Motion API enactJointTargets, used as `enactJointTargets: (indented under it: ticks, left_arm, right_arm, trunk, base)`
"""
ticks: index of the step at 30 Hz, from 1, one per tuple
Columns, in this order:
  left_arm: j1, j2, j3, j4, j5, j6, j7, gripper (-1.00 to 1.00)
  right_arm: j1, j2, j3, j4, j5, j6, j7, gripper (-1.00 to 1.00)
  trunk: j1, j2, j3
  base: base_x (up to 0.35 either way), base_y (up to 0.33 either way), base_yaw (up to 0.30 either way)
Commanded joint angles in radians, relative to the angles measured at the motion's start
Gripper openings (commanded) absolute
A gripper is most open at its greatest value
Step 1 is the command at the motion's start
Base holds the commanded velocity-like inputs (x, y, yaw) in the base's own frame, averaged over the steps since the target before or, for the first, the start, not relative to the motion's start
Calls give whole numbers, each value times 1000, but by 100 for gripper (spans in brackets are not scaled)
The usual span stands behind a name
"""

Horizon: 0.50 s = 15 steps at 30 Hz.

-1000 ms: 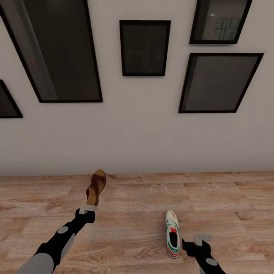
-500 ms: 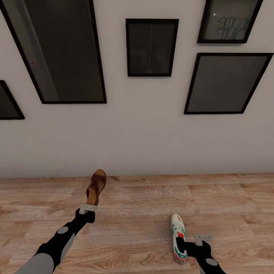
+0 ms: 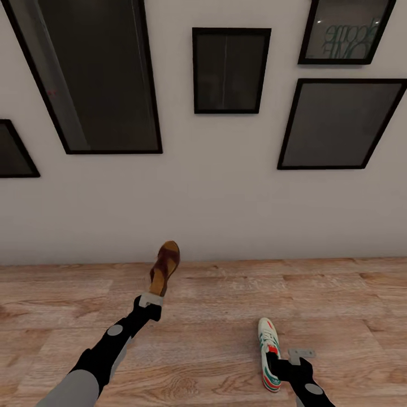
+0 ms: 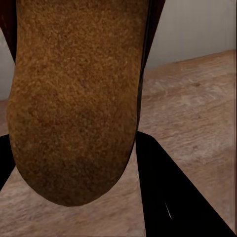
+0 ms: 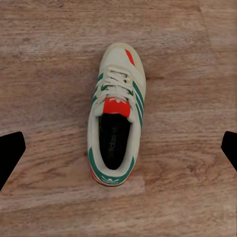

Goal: Pick up the two gym shoes and the two sandals from the corridor floor and place them onto the hallstand (shoe rack) in the corridor, making sure they are on the rack and not on the floor. Arrange them so the two gym shoes are next to each other and the two sandals are next to each other.

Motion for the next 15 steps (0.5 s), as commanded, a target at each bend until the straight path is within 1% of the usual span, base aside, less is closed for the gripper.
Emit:
enactJointTargets:
  ticks: [1,3,5,7,8,9,11,13,15]
  left_arm:
    - [-1,-12,-8,-20,-15,9,-4,-100]
    - [-1,-25,-17,-38,-16,31,-4,-100]
    - [-8,-50,-27,-79,-17,103,-5,-100]
    - [-12,-60,-30,-99,-17,138,-6,-100]
    - [-18,-71,-32,-129,-17,187,-7,-100]
    - [-19,-74,-33,-140,-17,201,-8,-100]
    - [-22,-80,-34,-180,-17,244,-11,-100]
    - [-23,-81,-36,-194,-16,258,-15,-100]
    - [-24,-83,-47,-212,-16,272,-28,-100]
  right_arm:
    - [-1,1,-1,0,-1,-4,-1,100]
    - [-1,2,-1,0,-1,-4,-1,100]
    - [-1,3,-1,-1,-2,-3,-1,100]
    - [-1,3,-1,-1,-2,-3,-1,100]
    - [-1,3,-1,-3,-2,-3,-1,100]
    - [-1,3,-1,-3,-2,-3,-1,100]
    - [-1,3,-2,-6,-2,-3,-1,100]
    - [-1,3,-2,-8,-3,-4,-1,100]
    - [-1,3,-6,-16,-4,-3,-1,100]
  trunk:
    - [0,0,-1]
    - [0,0,-1]
    - [0,0,-1]
    - [0,0,-1]
    - [0,0,-2]
    - [0,0,-3]
    - [8,-14,-12]
    - [15,-28,-21]
    - [23,-42,-30]
  base:
    - [0,1,0]
    - [0,0,0]
    - [0,0,0]
    - [0,0,0]
    - [0,0,0]
    - [0,0,0]
    - [0,0,0]
    - [0,0,0]
    - [0,0,2]
